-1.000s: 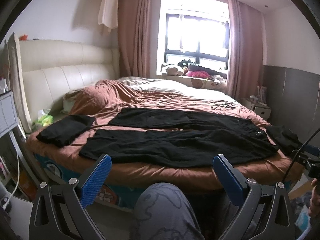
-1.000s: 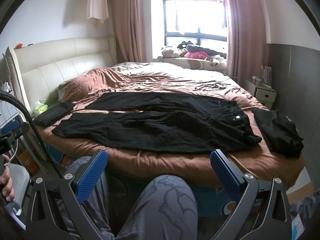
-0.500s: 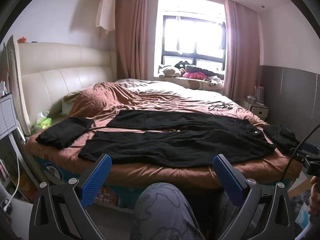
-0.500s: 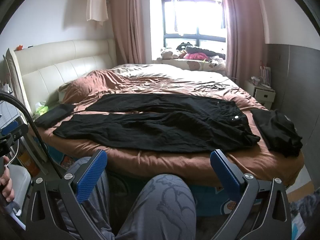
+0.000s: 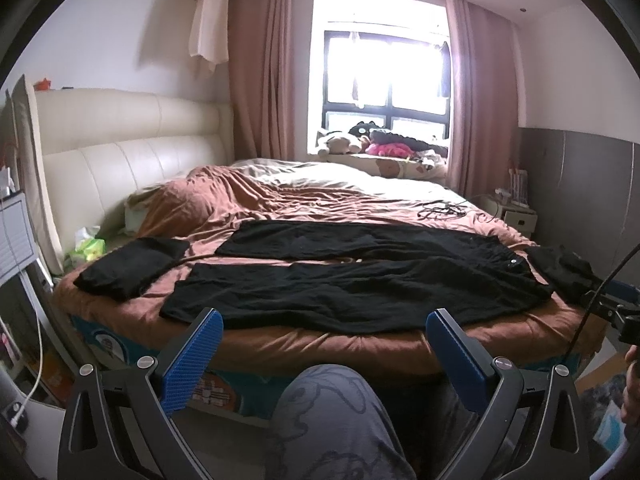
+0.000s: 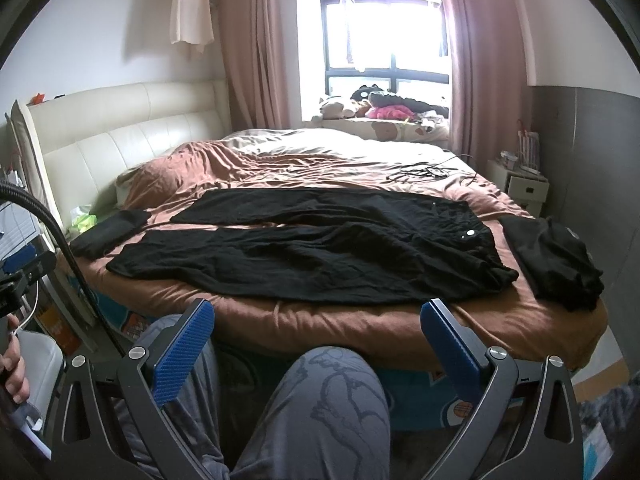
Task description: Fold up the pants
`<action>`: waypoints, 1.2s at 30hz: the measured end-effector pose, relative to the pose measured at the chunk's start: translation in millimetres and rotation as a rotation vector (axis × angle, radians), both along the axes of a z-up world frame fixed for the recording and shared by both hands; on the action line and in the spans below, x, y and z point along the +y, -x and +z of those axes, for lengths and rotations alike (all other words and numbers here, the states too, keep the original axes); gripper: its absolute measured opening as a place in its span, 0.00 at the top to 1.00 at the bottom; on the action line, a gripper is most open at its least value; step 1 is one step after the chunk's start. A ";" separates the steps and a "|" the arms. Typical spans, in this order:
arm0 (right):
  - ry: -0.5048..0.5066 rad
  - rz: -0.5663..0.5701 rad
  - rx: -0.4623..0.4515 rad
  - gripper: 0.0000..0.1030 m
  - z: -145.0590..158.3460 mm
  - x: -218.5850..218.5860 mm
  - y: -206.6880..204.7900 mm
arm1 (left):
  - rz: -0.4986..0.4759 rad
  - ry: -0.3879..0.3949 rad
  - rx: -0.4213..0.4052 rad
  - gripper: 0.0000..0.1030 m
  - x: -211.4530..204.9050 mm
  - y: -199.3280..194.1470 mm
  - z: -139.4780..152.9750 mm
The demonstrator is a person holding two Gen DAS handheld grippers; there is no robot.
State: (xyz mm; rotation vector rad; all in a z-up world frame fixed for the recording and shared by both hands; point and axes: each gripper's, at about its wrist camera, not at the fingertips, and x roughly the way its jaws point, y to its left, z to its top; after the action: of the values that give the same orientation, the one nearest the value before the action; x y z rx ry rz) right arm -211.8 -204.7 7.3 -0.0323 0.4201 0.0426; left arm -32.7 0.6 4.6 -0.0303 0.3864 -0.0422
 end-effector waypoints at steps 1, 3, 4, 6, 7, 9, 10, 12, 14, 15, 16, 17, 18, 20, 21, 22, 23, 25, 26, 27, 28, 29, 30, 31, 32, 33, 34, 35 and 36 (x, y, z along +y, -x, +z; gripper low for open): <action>0.000 -0.001 0.000 0.00 0.1 -0.2 0.3 | 0.000 0.002 0.001 0.00 1.0 -0.1 -0.1; -0.002 -0.004 0.003 0.00 0.2 -0.8 -0.6 | 0.003 0.002 0.000 0.00 1.5 -0.4 -0.5; -0.003 -0.005 0.005 0.00 0.7 -1.4 -0.4 | 0.006 0.003 0.001 0.00 2.8 -1.0 -0.8; -0.002 -0.006 0.008 0.00 1.1 -1.6 -1.2 | 0.010 0.008 0.003 0.00 5.8 -1.6 -1.7; 0.000 -0.006 0.007 0.00 1.4 -1.6 -0.5 | 0.014 0.011 0.004 0.00 7.6 -2.2 -2.4; 0.001 -0.008 0.005 0.00 1.3 -1.9 -0.8 | 0.021 0.018 0.011 0.00 10.2 -4.0 -4.9; 0.001 -0.009 0.005 0.00 1.0 -2.9 -1.5 | 0.022 0.020 0.016 0.00 11.9 -5.7 -6.3; 0.000 -0.016 0.009 0.00 0.0 -5.5 -4.0 | 0.028 0.017 0.023 0.00 13.3 -10.0 -7.6; -0.004 -0.021 0.014 0.00 -0.4 -8.7 -7.0 | 0.033 0.017 0.028 0.00 16.7 -14.8 -8.7; -0.004 -0.024 0.015 0.00 -0.5 -10.0 -9.1 | 0.033 0.017 0.031 0.00 17.2 -18.3 -9.6; -0.002 -0.028 0.017 0.00 -0.9 -11.0 -11.6 | 0.032 0.017 0.035 0.00 17.6 -21.4 -10.4; -0.002 -0.031 0.019 0.00 -1.6 -12.1 -13.9 | 0.032 0.015 0.038 0.00 18.0 -24.6 -11.0; -0.007 -0.032 0.024 0.00 -2.7 -14.1 -17.9 | 0.033 0.010 0.040 0.00 18.6 -27.4 -11.8; -0.020 -0.033 0.034 0.00 -3.5 -17.9 -24.0 | 0.036 -0.002 0.047 0.00 17.7 -35.2 -13.1; -0.028 -0.036 0.040 0.00 -4.8 -20.6 -28.8 | 0.036 -0.006 0.055 0.00 17.3 -41.3 -14.0; -0.034 -0.040 0.045 0.00 -5.6 -22.6 -32.1 | 0.036 -0.008 0.063 0.00 16.2 -45.8 -14.9; -0.040 -0.044 0.051 0.00 -6.6 -25.4 -36.3 | 0.035 -0.009 0.071 0.00 15.9 -50.6 -15.9; -0.052 -0.055 0.061 0.00 -8.2 -34.2 -44.7 | 0.034 -0.010 0.090 0.00 14.5 -62.2 -18.7; -0.057 -0.060 0.065 0.00 -8.3 -37.0 -48.6 | 0.034 -0.010 0.098 0.00 14.3 -67.1 -20.4; -0.063 -0.069 0.069 0.00 -9.2 -41.3 -53.4 | 0.033 -0.008 0.109 0.00 14.1 -73.2 -22.9; -0.067 -0.074 0.072 0.00 -9.2 -43.7 -56.2 | 0.032 -0.007 0.116 0.00 13.2 -76.9 -24.4; -0.073 -0.080 0.076 0.00 -9.9 -47.2 -59.9 | 0.032 -0.005 0.130 0.00 13.0 -83.5 -27.7; -0.077 -0.083 0.081 0.00 -10.6 -48.4 -63.0 | 0.033 -0.003 0.142 0.00 12.5 -88.4 -29.8; -0.081 -0.088 0.091 0.00 -11.3 -50.7 -69.1 | 0.034 0.002 0.160 0.00 13.1 -96.2 -33.7; -0.082 -0.094 0.099 0.00 -12.1 -52.2 -74.0 | 0.034 0.009 0.174 0.00 14.3 -101.8 -36.6; -0.082 -0.098 0.106 0.00 -12.9 -53.0 -77.3 | 0.033 0.015 0.181 0.00 15.2 -105.5 -38.3; -0.081 -0.103 0.114 0.00 -13.8 -54.4 -81.3 | 0.032 0.024 0.189 0.00 16.1 -111.4 -41.5; -0.080 -0.109 0.121 0.00 -14.2 -55.7 -84.8 | 0.029 0.029 0.194 0.00 16.9 -115.6 -43.6; -0.082 -0.118 0.128 0.00 -15.8 -57.8 -89.0 | 0.025 0.036 0.201 0.00 18.2 -120.8 -47.6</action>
State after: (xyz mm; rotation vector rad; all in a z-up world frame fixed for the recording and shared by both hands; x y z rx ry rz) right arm -122.8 -262.5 -8.5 0.0767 0.5469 -0.0549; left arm 88.2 18.9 -43.1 -0.0748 0.5867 -0.0216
